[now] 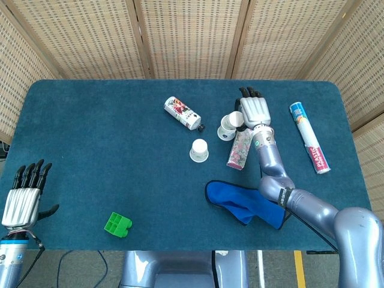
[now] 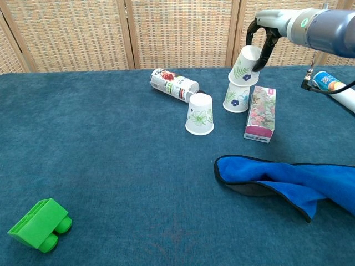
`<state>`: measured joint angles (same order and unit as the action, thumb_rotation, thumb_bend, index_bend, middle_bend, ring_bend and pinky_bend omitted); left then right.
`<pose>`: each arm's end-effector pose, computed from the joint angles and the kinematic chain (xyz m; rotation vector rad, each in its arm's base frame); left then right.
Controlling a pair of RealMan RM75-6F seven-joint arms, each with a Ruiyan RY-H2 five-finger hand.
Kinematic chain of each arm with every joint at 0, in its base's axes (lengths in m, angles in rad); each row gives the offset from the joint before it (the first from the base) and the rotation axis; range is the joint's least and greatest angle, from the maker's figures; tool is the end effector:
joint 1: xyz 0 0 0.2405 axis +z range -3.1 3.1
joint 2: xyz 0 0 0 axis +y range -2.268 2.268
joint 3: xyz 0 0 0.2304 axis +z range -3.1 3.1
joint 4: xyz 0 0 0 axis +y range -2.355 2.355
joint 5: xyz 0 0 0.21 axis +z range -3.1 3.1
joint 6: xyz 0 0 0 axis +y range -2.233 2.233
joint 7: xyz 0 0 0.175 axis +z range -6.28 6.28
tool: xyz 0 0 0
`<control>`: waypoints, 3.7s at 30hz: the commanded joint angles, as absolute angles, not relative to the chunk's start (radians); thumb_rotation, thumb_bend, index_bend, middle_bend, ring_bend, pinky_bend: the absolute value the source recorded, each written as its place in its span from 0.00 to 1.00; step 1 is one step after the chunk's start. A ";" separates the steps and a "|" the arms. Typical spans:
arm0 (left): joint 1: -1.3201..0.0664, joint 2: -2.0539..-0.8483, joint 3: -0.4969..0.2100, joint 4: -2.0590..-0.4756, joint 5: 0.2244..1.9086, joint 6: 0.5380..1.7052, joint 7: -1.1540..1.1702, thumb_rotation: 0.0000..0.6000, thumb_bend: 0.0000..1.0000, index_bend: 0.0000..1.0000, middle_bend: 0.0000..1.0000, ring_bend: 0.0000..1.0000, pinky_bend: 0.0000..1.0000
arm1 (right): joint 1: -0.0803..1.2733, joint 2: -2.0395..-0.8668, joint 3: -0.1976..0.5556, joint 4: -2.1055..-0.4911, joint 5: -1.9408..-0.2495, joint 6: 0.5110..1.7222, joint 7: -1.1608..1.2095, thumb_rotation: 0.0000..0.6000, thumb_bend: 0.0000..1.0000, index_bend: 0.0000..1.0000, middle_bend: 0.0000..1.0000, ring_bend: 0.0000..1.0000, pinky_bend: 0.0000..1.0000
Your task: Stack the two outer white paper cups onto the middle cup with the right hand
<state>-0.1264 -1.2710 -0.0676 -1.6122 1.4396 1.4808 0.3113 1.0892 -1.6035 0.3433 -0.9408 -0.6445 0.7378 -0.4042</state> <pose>-0.2702 0.2235 0.1078 -1.4123 -0.7855 -0.7891 -0.1074 -0.5083 0.0417 1.5382 -0.9402 0.8290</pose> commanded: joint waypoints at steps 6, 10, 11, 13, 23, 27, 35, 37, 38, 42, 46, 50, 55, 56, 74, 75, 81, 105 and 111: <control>-0.127 -1.270 -0.064 -1.615 1.440 1.477 0.309 1.00 0.08 0.00 0.00 0.00 0.00 | 1.098 -1.647 0.343 -0.874 -0.668 0.720 -0.390 1.00 0.16 0.27 0.05 0.00 0.15; -0.127 -1.269 -0.063 -1.617 1.444 1.478 0.310 1.00 0.08 0.00 0.00 0.00 0.00 | 1.084 -1.625 0.346 -0.908 -0.678 0.737 -0.388 1.00 0.15 0.27 0.05 0.00 0.14; -0.127 -1.268 -0.063 -1.619 1.446 1.480 0.309 1.00 0.08 0.00 0.00 0.00 0.00 | 1.078 -1.616 0.348 -0.925 -0.681 0.745 -0.387 1.00 0.15 0.28 0.05 0.00 0.14; -0.126 -1.268 -0.061 -1.620 1.449 1.482 0.308 1.00 0.08 0.00 0.00 0.00 0.00 | 1.068 -1.601 0.348 -0.951 -0.687 0.759 -0.385 1.00 0.15 0.29 0.06 0.00 0.14; -0.125 -1.261 -0.052 -1.635 1.466 1.483 0.302 1.00 0.08 0.00 0.00 0.00 0.00 | 0.967 -1.412 0.328 -1.373 -0.749 0.865 -0.384 1.00 0.15 0.31 0.06 0.00 0.13; -0.124 -1.258 -0.045 -1.642 1.481 1.487 0.298 1.00 0.08 0.00 0.00 0.00 0.00 | 0.954 -1.375 0.307 -1.519 -0.765 0.906 -0.420 1.00 0.15 0.32 0.06 0.00 0.13; -0.121 -1.252 -0.035 -1.644 1.500 1.490 0.279 1.00 0.08 0.00 0.00 0.00 0.00 | 0.972 -1.398 0.285 -1.647 -0.758 0.961 -0.491 1.00 0.15 0.31 0.05 0.00 0.13; -0.117 -1.248 -0.034 -1.646 1.505 1.499 0.270 1.00 0.08 0.00 0.00 0.00 0.00 | 0.994 -1.431 0.286 -1.652 -0.753 0.971 -0.515 1.00 0.15 0.30 0.05 0.00 0.13; -0.115 -1.247 -0.034 -1.646 1.506 1.502 0.268 1.00 0.08 0.00 0.00 0.00 0.00 | 1.002 -1.444 0.288 -1.648 -0.746 0.978 -0.525 1.00 0.15 0.30 0.05 0.00 0.13; -0.113 -1.240 -0.033 -1.646 1.509 1.503 0.255 1.00 0.08 0.00 0.00 0.00 0.00 | 1.041 -1.510 0.300 -1.598 -0.710 0.982 -0.549 1.00 0.15 0.30 0.05 0.00 0.13; -0.113 -1.238 -0.033 -1.640 1.508 1.499 0.240 1.00 0.08 0.00 0.00 0.00 0.00 | 1.076 -1.559 0.304 -1.520 -0.664 0.970 -0.578 1.00 0.15 0.30 0.05 0.00 0.13; -0.113 -1.237 -0.034 -1.634 1.504 1.495 0.229 1.00 0.08 0.00 0.00 0.00 0.00 | 1.105 -1.595 0.308 -1.442 -0.618 0.953 -0.605 1.00 0.15 0.30 0.05 0.00 0.13; -0.117 -1.237 -0.039 -1.629 1.491 1.483 0.226 1.00 0.08 0.00 0.00 0.00 0.00 | 1.121 -1.610 0.309 -1.394 -0.585 0.932 -0.616 1.00 0.15 0.30 0.05 0.00 0.13; -0.118 -1.238 -0.040 -1.628 1.489 1.480 0.226 1.00 0.08 0.00 0.00 0.00 0.00 | 1.123 -1.612 0.307 -1.387 -0.579 0.930 -0.619 1.00 0.15 0.30 0.05 0.00 0.13; -0.131 -1.253 -0.037 -1.622 1.481 1.450 0.244 1.00 0.08 0.00 0.00 0.00 0.00 | 1.142 -1.666 0.298 -1.260 -0.518 0.851 -0.600 1.00 0.15 0.34 0.07 0.00 0.14; -0.132 -1.253 -0.037 -1.622 1.479 1.449 0.244 1.00 0.08 0.00 0.00 0.00 0.00 | 1.143 -1.673 0.298 -1.248 -0.519 0.844 -0.596 1.00 0.15 0.34 0.07 0.00 0.14; -0.134 -1.254 -0.040 -1.618 1.470 1.442 0.244 1.00 0.08 0.00 0.00 0.00 0.00 | 1.151 -1.702 0.295 -1.192 -0.521 0.814 -0.579 1.00 0.15 0.37 0.08 0.00 0.15; -0.139 -1.257 -0.039 -1.612 1.460 1.432 0.238 1.00 0.08 0.00 0.00 0.00 0.00 | 1.143 -1.680 0.335 -1.220 -0.609 0.863 -0.533 1.00 0.15 0.53 0.13 0.01 0.16; -0.137 -1.256 -0.037 -1.614 1.466 1.439 0.239 1.00 0.08 0.00 0.00 0.00 0.00 | 1.125 -1.600 0.360 -1.319 -0.613 0.929 -0.552 1.00 0.15 0.53 0.13 0.01 0.16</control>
<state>-0.1371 -1.2559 -0.0373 -1.6143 1.4662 1.4387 0.2389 1.1335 -1.6244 0.3495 -1.2935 -0.6099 0.9073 -0.5431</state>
